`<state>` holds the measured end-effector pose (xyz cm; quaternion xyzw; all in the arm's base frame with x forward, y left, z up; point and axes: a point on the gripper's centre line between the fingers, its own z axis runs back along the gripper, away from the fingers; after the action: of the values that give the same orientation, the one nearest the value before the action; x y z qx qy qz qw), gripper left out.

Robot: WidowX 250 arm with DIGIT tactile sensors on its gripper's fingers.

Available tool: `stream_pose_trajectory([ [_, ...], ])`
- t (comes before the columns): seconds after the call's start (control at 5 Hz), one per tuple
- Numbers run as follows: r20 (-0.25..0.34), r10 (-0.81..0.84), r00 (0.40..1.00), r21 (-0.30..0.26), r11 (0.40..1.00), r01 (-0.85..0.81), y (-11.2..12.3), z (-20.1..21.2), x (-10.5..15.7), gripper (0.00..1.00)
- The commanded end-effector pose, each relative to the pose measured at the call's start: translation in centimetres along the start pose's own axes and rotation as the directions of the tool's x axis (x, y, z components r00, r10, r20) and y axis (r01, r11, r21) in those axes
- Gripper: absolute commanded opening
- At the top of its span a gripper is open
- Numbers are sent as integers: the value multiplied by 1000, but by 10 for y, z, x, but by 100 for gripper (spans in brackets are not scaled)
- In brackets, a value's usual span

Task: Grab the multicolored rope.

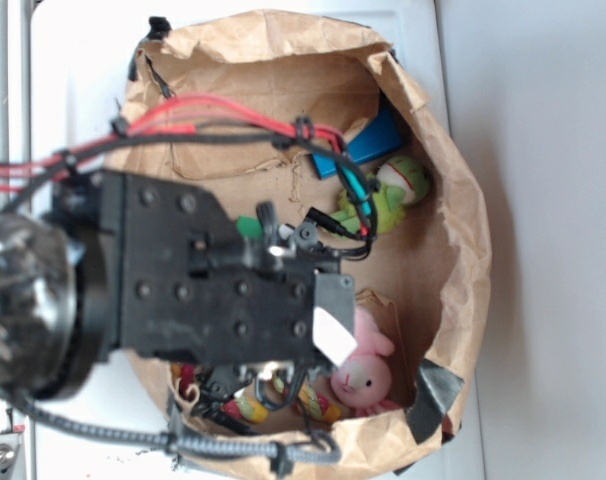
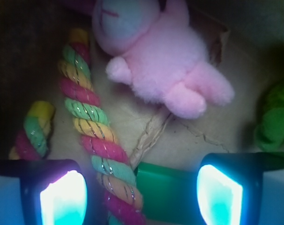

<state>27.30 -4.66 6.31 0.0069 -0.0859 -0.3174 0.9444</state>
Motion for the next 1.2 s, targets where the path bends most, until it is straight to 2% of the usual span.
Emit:
stream_pose_trajectory([
  [0.0, 3, -51, 999, 22, 998, 51, -14, -6, 12, 100],
  [0.6, -13, -95, 995, 40, 995, 96, -29, -24, 17, 100],
  [1.0, -1, -103, 995, 51, 993, 103, -34, -29, 18, 100],
])
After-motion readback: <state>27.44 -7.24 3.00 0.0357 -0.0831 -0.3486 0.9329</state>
